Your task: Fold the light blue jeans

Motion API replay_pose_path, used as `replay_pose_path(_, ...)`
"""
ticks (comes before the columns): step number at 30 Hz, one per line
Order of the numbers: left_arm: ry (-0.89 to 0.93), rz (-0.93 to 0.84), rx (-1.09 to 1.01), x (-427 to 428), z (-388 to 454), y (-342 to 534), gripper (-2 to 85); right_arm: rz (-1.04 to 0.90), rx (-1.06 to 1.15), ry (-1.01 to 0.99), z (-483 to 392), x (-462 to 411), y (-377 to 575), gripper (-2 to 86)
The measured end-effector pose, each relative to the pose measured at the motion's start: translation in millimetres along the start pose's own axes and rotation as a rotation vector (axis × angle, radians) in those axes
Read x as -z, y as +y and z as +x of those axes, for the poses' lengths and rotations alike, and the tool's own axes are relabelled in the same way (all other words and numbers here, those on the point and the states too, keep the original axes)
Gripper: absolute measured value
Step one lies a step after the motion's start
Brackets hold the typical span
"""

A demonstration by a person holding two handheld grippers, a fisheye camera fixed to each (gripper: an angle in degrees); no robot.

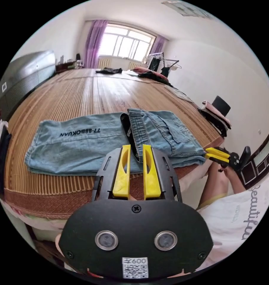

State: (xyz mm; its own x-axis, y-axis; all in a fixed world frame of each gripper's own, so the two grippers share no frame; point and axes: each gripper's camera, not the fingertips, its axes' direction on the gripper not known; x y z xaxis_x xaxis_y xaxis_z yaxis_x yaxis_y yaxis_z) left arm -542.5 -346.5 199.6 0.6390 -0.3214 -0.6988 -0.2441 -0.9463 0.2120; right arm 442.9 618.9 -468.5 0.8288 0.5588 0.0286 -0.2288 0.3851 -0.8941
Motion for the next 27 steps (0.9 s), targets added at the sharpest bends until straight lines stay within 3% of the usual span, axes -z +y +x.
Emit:
replay_pose_path(4, 0.008, 0.045, -0.406, -24.2, 78.1, 40.3, 2.5, -0.077, 0.139, 0.020, -26.0, -1.4, -9.5, -0.4)
replay_pose_path(8, 0.099, -0.020, -0.542, -89.9, 118.5, 75.8, 3.2, -0.100, 0.084, -0.027, -15.1, 15.5, -12.6, -0.6)
replay_pose_path(11, 0.260, -0.068, -0.513, -129.5, 112.8, 92.2, 4.7, -0.086, -0.002, -0.074, 1.5, 37.5, -9.8, -0.7)
replay_pose_path(19, 0.329, -0.035, -0.328, -186.3, 26.4, 134.5, 9.9, 0.024, -0.214, -0.173, 32.2, 104.9, 5.0, -0.9)
replay_pose_path(27, 0.408, 0.089, -0.317, -202.2, -72.2, 159.9, 11.1, 0.082, -0.324, -0.227, 43.8, 161.6, 10.4, -0.9)
